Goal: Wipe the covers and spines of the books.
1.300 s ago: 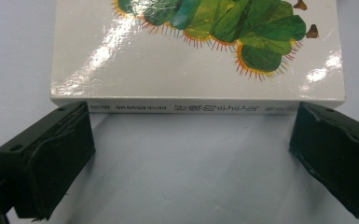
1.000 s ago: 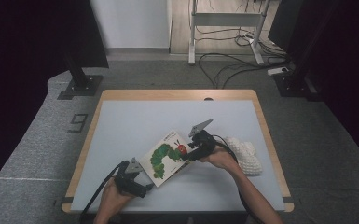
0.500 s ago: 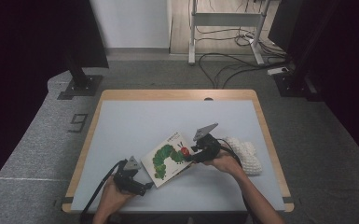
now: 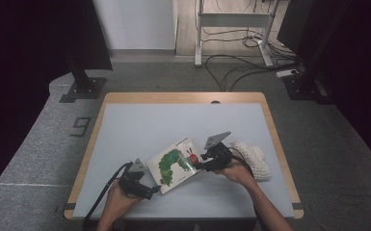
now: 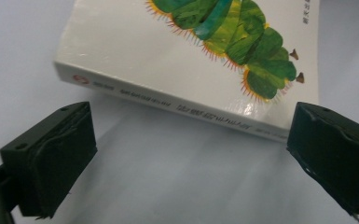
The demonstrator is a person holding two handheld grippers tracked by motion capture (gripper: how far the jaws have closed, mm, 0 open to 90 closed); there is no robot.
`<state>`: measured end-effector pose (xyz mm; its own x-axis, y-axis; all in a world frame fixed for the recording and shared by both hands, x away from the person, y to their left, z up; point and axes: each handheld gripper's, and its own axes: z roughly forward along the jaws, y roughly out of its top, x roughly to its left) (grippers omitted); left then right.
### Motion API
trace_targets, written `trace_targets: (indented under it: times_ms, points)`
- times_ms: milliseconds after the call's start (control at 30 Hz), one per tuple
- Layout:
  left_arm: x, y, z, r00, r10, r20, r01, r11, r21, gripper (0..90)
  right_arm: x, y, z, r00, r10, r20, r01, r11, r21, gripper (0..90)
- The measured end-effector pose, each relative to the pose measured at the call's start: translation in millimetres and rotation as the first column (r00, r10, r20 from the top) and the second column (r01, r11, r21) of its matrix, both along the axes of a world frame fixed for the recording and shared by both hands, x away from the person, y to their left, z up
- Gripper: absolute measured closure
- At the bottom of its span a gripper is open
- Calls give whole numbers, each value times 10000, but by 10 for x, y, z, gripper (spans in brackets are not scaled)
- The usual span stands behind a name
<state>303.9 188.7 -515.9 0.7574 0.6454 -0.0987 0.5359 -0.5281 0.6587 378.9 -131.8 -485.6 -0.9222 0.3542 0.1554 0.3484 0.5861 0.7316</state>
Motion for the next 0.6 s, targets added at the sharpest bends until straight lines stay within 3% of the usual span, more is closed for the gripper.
trace_targets:
  times_ms: [300, 600]
  points:
    - [-5, -79, 61, 9997, -163, 180, 167, 9996, -233, 83, -46, -80, -107, 9998, -166, -114, 166, 9999, 6, 607]
    - [-45, -155, 140, 9983, -332, 473, 348, 9988, -336, 248, -86, -108, -206, 9989, -452, -84, 450, 9988, -218, 610]
